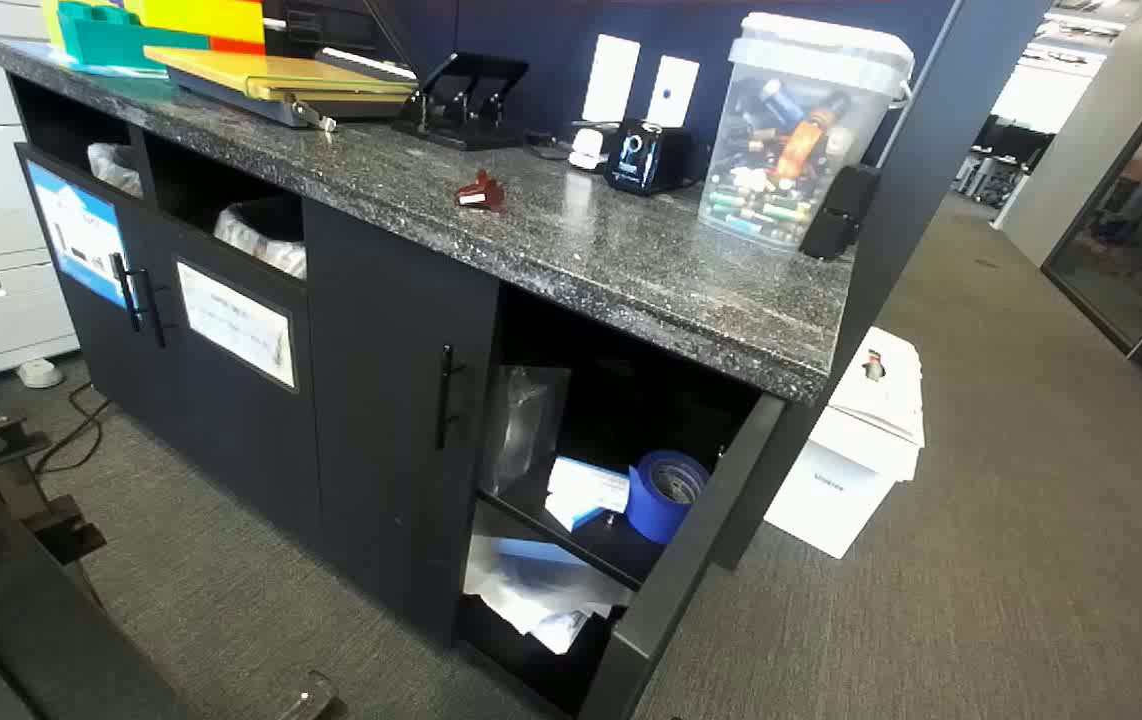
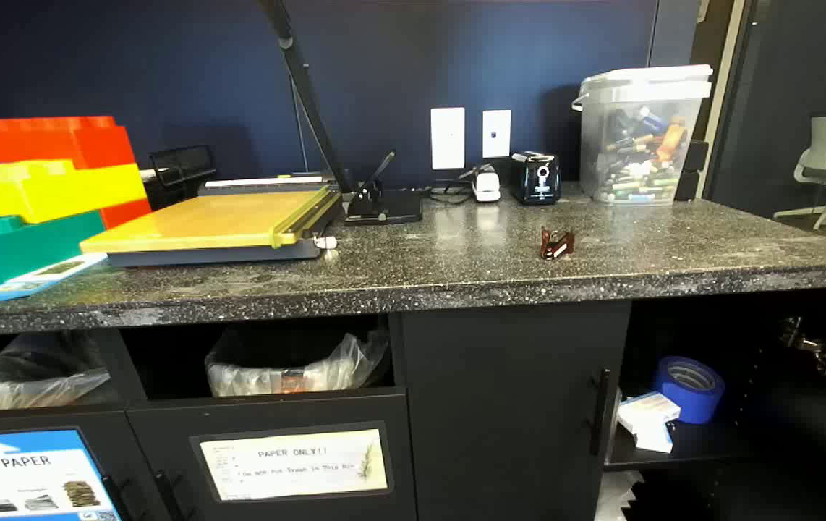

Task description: Move the brown object from right to left.

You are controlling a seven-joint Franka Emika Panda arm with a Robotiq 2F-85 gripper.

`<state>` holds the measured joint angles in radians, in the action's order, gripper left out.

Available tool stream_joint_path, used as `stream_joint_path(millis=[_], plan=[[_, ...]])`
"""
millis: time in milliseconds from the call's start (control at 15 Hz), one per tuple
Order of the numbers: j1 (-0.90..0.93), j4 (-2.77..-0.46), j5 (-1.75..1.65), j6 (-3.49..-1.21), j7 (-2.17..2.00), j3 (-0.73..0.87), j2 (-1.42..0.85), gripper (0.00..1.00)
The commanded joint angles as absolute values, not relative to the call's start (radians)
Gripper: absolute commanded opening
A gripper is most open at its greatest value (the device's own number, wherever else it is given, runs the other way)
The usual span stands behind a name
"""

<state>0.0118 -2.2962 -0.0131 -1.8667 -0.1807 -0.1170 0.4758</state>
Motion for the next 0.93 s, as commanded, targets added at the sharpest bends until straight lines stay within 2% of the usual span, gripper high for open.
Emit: stream_joint_path(millis=[0,400,867], plan=[[0.02,-2.294,-0.017,-1.865,-0.183,-0.11,0.475,1.0],[0.02,-2.276,-0.005,-1.875,-0.217,-0.121,0.445,1.0],[0.021,-2.016,-0.026,-2.021,-0.499,-0.19,0.056,1.0]])
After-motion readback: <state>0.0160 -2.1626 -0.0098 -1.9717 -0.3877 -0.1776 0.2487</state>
